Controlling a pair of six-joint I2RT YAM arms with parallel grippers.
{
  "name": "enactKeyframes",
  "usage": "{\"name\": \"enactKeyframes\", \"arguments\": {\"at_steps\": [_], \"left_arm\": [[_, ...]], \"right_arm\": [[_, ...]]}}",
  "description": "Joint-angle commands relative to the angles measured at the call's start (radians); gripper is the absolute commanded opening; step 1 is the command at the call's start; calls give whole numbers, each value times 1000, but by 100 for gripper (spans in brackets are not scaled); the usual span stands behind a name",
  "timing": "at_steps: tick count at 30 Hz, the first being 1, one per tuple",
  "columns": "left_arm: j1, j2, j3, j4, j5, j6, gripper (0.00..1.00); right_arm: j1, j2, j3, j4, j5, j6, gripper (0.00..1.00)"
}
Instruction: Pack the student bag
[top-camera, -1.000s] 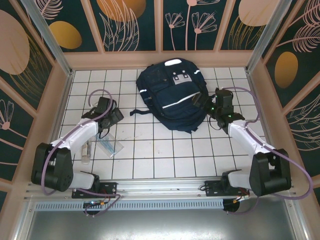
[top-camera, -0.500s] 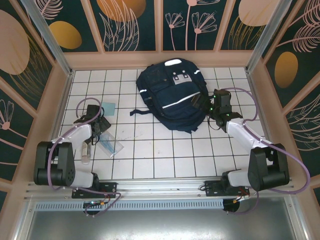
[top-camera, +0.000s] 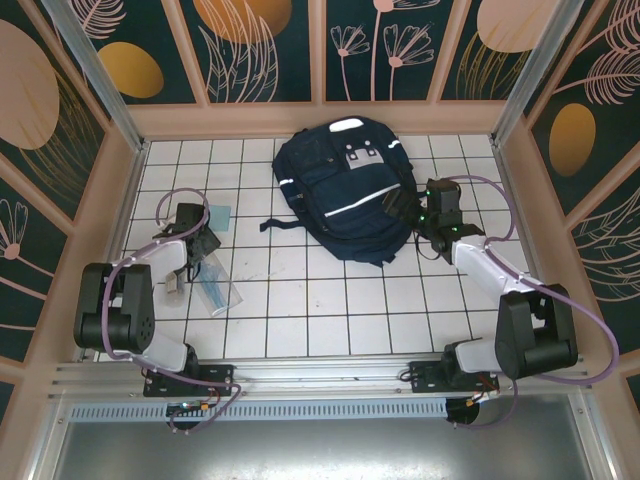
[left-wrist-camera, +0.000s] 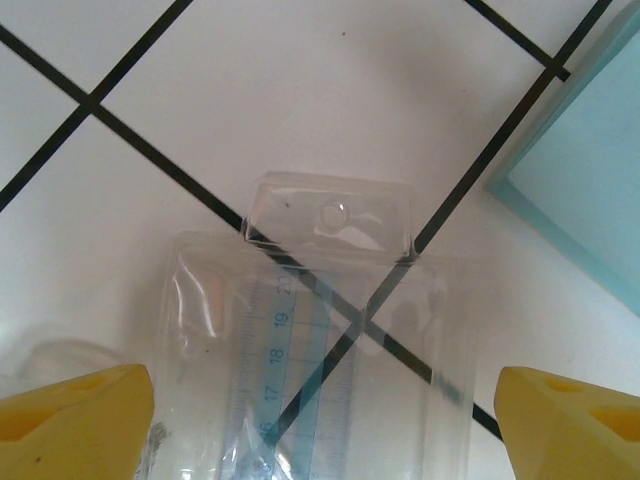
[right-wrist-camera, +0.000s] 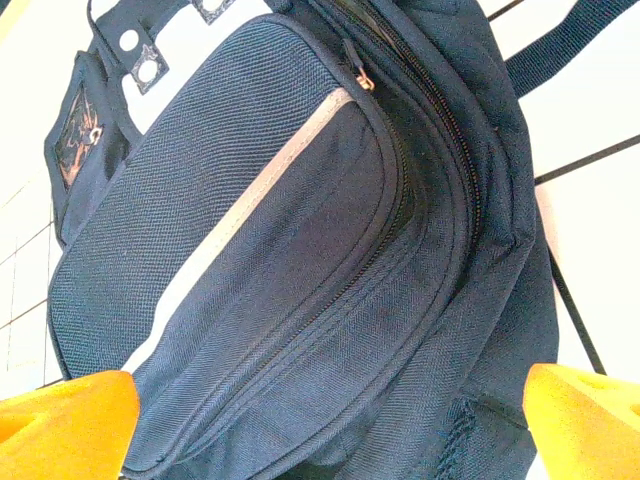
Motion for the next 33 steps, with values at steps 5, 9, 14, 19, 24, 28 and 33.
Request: {"name": "enactKeyframes", "arguments": {"at_steps": [5, 9, 14, 19, 24, 28, 33], "left_arm": [[5, 16, -5, -50, 79, 9, 91], [5, -52, -1, -87, 91, 3, 92], [3, -138, -15, -130, 147, -25, 90], [2, -176, -60, -143, 200, -57, 88], [1, -187, -111, -164, 207, -51, 89], [1, -184, -149, -124, 242, -64, 89], [-23, -134, -164, -72, 265, -65, 87]], "right_arm": [[15, 14, 43, 17, 26, -1, 99], [18, 24, 44, 24, 24, 7, 99], [27, 41, 52, 30, 20, 9, 99], [37, 46, 53, 33, 22, 13, 99], [45, 47, 58, 28, 28, 16, 99], [52, 46, 63, 19, 41, 19, 99], [66, 46, 68, 15, 54, 22, 99]]}}
